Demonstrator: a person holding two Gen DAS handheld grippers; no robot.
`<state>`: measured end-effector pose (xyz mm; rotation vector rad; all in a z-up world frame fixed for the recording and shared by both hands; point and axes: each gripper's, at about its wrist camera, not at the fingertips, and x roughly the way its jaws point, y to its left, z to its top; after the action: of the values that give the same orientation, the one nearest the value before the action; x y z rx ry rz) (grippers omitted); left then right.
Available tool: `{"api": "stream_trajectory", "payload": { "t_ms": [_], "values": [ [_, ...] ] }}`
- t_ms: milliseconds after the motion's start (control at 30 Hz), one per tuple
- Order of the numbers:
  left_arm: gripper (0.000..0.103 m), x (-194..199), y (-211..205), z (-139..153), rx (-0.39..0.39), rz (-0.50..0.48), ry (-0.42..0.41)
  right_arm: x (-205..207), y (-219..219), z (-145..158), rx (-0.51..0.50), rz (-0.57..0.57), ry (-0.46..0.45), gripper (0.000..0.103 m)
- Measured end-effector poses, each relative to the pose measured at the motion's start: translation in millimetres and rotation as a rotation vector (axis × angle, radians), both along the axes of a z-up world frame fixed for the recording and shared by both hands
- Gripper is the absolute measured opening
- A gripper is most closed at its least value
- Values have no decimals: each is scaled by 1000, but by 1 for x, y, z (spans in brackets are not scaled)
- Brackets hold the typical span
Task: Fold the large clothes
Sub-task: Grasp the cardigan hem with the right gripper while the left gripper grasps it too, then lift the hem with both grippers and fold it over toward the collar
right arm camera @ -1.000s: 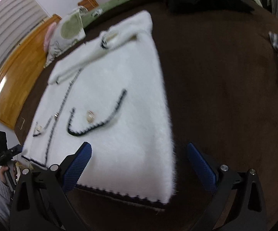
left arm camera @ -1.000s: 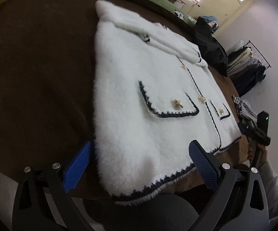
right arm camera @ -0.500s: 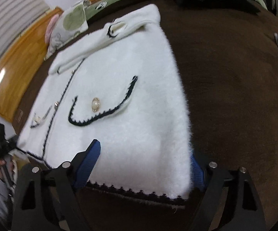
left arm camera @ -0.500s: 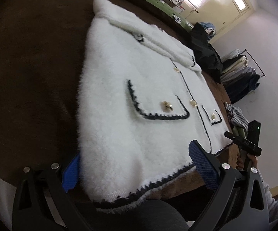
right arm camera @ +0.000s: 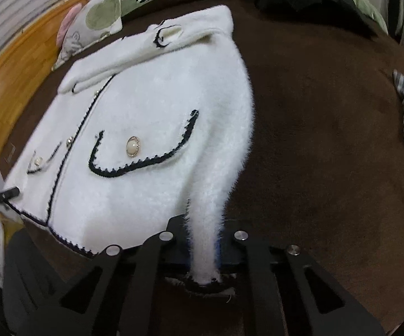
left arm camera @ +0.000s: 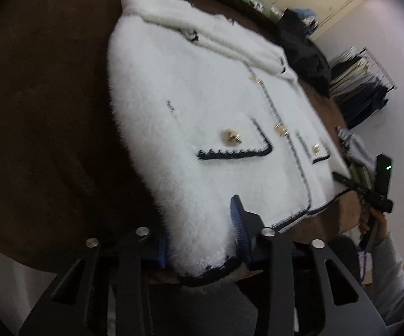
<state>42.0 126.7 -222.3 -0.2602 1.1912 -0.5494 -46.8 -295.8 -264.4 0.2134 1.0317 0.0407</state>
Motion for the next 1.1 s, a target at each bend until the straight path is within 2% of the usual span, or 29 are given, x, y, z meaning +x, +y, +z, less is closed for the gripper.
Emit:
{"api": "stream_trajectory", "payload": {
  "t_ms": [67,100,200,300,500,567,667,800,867,1100],
  "values": [
    [21,0,0,-2,57,14,-6,-2,0,2,-5,-4,-18,10],
    [20,-2,1,-1,90,31,-26,-4,1,3,-18,-6,-31,10],
    [19,-8,5,-3,107,55,-42,-13,5,8,-39,-17,-69,9],
    [18,-14,8,-4,94,67,-58,-21,5,15,-2,-41,-101,9],
    [18,-15,20,6,10,113,-64,-31,7,31,-9,-40,-135,9],
    [18,-12,23,15,-17,129,-75,-27,7,41,-25,-43,-149,9],
    [18,-6,22,32,7,121,-107,-18,9,61,-46,-46,-173,8],
    [18,9,22,60,-11,147,-167,-1,10,94,-81,-46,-216,8],
    [18,20,23,77,-17,180,-215,9,9,109,-93,-49,-237,8],
    [18,76,14,117,-5,203,-306,70,12,164,-146,-34,-342,8]
  ]
}}
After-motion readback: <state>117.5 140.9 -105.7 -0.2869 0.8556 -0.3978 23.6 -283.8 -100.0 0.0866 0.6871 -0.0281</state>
